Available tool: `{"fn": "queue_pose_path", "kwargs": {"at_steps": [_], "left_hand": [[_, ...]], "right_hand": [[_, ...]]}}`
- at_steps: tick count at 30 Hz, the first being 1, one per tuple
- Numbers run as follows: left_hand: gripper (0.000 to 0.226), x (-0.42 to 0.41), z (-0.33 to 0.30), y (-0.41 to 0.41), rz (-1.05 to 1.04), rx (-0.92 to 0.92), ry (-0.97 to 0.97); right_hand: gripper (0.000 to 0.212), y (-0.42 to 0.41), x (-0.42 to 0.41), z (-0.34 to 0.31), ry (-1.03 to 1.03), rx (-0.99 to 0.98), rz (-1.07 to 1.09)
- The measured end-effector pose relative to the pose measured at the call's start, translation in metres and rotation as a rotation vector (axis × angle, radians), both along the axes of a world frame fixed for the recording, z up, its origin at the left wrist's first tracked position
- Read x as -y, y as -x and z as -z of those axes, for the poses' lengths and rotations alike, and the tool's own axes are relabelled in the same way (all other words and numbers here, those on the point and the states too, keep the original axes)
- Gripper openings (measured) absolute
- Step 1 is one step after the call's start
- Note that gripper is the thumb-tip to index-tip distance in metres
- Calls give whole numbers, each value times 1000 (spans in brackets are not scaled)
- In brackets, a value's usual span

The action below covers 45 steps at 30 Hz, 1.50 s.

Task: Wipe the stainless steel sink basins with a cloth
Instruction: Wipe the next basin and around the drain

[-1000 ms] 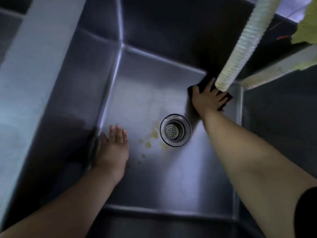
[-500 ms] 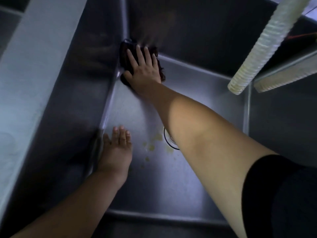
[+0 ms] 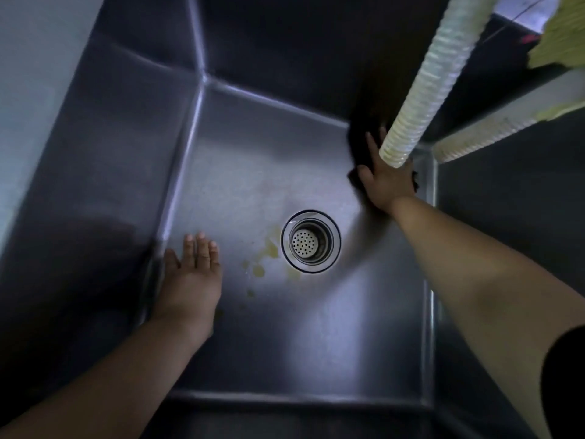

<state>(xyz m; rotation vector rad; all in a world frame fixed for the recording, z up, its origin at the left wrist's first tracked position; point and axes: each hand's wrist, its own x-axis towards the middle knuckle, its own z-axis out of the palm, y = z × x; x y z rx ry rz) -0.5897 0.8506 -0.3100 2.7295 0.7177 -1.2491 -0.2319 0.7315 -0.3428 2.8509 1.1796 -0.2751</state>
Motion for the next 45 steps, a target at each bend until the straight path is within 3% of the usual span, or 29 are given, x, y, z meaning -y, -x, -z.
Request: {"fn": "queue_pose_path", "kwargs": {"at_steps": [3, 9, 13, 16, 20, 25, 30, 35, 37, 39, 42, 45], "left_hand": [[107, 0, -1, -1, -7, 4, 8], [83, 2, -3, -3, -25, 67, 11], [77, 1, -3, -4, -43, 101, 19], [76, 1, 0, -5, -62, 118, 23], [73, 2, 4, -5, -77, 136, 27], [89, 2, 8, -3, -75, 114, 22], [100, 0, -6, 2, -51, 49, 30], [68, 0, -44, -15, -67, -109, 54], [45, 0, -67, -16, -4, -114, 53], [37, 0, -94, -5, 57, -41, 11], [43, -6, -136, 22, 108, 79, -73], [30, -15, -165, 52, 254, 372, -148]], "right_hand": [[66, -1, 28, 4, 65, 26, 214], [67, 58, 59, 14, 82, 73, 425], [74, 97, 28, 20, 65, -17, 583], [78, 107, -12, 21, 7, -19, 566], [78, 118, -71, 20, 5, -7, 401], [77, 143, -138, 21, 9, -32, 64], [73, 172, -139, 17, 44, -100, -325], [76, 199, -85, 13, 114, -153, -454], [77, 217, -56, 9, 135, -174, -512], [79, 233, -23, 1, 114, -187, -596], [81, 254, 35, -11, 106, -198, -767], [82, 265, 88, -19, 132, -177, -888]]}}
